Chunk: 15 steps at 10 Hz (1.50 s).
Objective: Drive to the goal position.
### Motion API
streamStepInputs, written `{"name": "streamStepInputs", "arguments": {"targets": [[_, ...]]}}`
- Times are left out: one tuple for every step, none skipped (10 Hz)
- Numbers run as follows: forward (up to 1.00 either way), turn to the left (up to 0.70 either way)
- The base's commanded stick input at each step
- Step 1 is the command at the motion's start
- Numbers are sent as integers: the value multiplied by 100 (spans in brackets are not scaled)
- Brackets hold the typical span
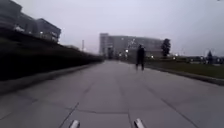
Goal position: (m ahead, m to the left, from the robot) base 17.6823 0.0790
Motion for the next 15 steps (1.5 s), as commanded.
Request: {"name": "streamStepInputs", "arguments": {"targets": [[70,0],[70,0],[70,0],[70,0],[70,0],[70,0],[70,0],[70,0],[41,0],[41,0],[70,0],[70,0],[70,0],[70,0],[70,0]]}}
